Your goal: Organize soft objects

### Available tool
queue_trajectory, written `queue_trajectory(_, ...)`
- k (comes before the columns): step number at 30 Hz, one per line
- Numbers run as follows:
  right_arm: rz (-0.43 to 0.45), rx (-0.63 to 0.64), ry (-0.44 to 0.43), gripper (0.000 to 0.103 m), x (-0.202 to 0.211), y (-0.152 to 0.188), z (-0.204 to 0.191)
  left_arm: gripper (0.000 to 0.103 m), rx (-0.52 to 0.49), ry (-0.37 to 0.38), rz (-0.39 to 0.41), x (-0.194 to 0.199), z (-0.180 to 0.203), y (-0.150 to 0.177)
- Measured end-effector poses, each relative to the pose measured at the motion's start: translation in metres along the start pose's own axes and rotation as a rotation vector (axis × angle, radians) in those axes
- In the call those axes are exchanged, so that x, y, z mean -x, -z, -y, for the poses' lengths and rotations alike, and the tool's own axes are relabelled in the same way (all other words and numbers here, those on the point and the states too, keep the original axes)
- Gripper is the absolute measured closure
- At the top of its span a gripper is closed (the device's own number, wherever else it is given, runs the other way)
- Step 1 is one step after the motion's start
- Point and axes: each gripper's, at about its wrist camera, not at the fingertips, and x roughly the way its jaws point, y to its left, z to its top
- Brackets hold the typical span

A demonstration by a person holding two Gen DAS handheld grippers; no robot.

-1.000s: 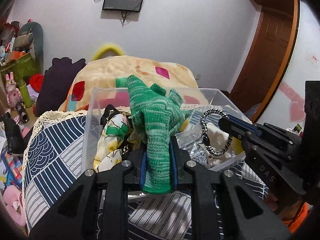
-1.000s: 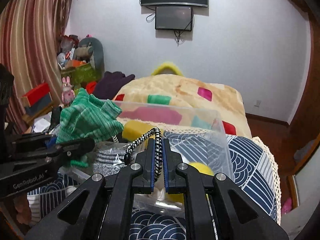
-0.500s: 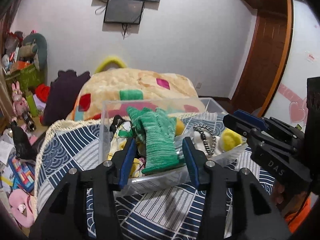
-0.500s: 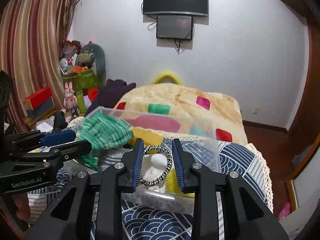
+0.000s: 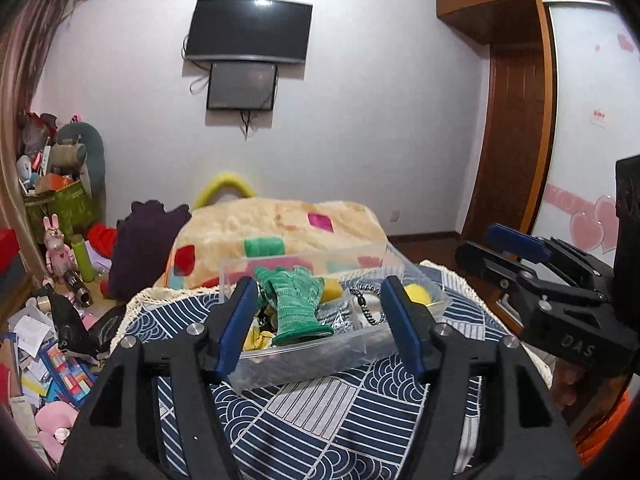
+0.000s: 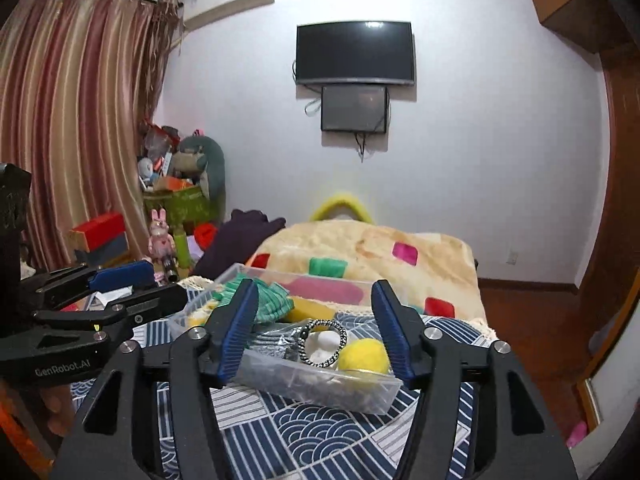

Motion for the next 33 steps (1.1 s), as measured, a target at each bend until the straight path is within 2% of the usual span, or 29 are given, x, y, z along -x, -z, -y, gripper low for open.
queue_trajectory(1,0.008,0.001,0.0,0.04,0.003,0.0,-0.001,0.037,-0.002,0.002,0.012,0.007,0.001,0.0)
queue_trajectory(5,0.059,-0.002,0.009,0.025,0.022,0.0,-0.004,0.017,0.005,0.003,0.047,0.023,0.002,0.002)
queue_trajectory(6,0.071,-0.005,0.004,0.025,0.027,0.0,-0.005,0.013,0.004,0.005,0.057,0.027,0.002,0.003)
queue_trajectory(10,0.089,-0.004,-0.003,0.021,0.035,0.002,-0.008,0.01,-0.018,0.008,0.079,0.038,0.008,0.008)
queue_trajectory(12,0.096,-0.008,-0.006,0.021,0.037,0.004,-0.009,0.005,-0.027,0.007,0.085,0.041,0.011,0.01)
queue_trajectory(19,0.098,-0.042,-0.019,0.015,0.039,0.015,-0.006,0.004,-0.019,0.028,0.086,0.044,0.013,0.019)
queue_trajectory(33,0.079,-0.065,-0.018,0.015,0.038,0.03,0.001,0.004,-0.016,0.019,0.079,0.04,0.012,0.025)
